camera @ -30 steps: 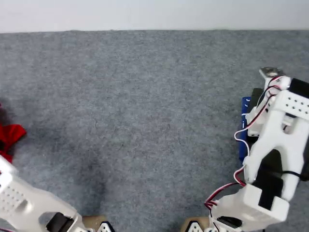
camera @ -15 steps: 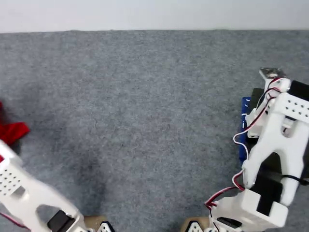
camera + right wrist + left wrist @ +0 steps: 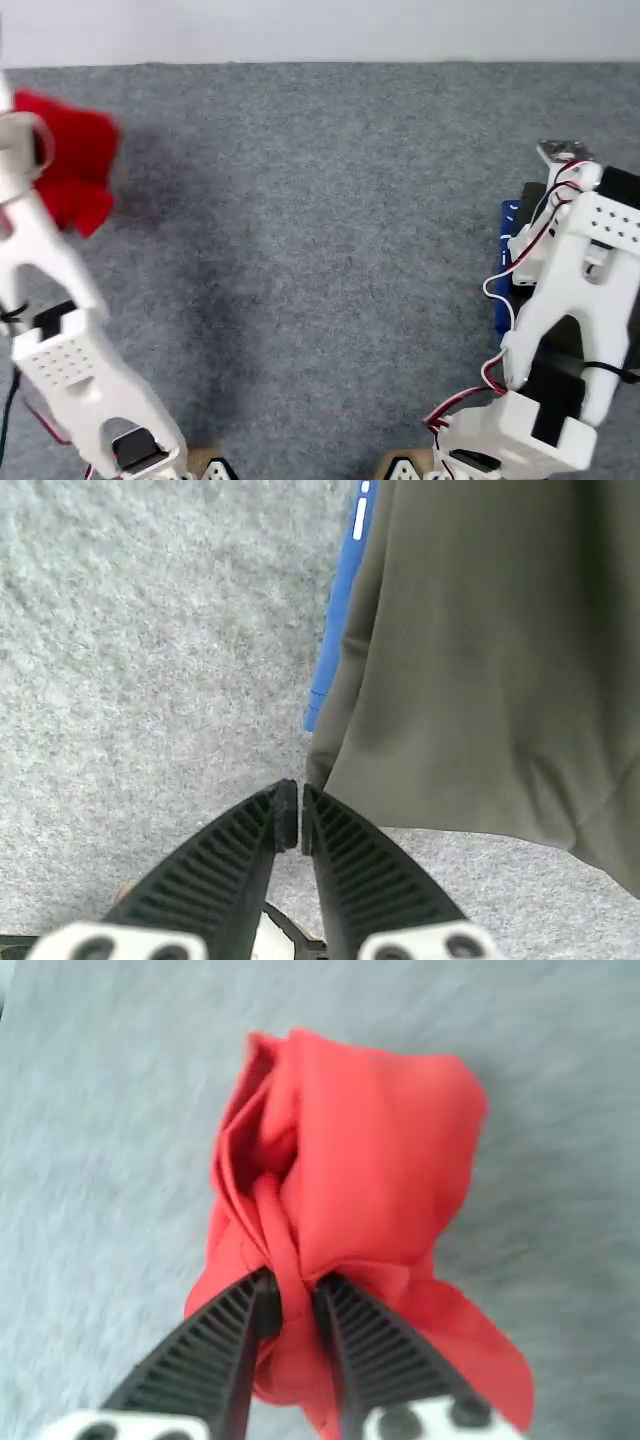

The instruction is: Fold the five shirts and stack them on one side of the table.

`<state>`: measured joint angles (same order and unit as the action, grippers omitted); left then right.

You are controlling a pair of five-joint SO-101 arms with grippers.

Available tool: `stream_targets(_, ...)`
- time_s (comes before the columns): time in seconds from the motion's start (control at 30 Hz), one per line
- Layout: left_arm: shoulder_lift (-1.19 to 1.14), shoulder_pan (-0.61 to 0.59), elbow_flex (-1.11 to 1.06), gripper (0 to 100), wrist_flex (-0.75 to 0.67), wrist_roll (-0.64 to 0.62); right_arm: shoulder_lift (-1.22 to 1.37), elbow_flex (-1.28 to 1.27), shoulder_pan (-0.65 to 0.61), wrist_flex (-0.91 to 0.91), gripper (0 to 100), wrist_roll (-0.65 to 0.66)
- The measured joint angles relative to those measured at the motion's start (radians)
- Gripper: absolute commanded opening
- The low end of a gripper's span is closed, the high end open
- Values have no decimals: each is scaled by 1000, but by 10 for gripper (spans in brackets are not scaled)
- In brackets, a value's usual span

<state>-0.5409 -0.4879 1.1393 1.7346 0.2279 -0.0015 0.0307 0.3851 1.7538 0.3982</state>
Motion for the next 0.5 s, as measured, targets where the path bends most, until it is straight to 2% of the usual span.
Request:
stream_targets(0.33, 123, 470, -2, 13, 0, -29, 0, -66, 0, 0, 9, 0)
stream_targets(0.5, 126, 597, -130, 16, 0, -29, 0, -66, 0, 0, 9, 0)
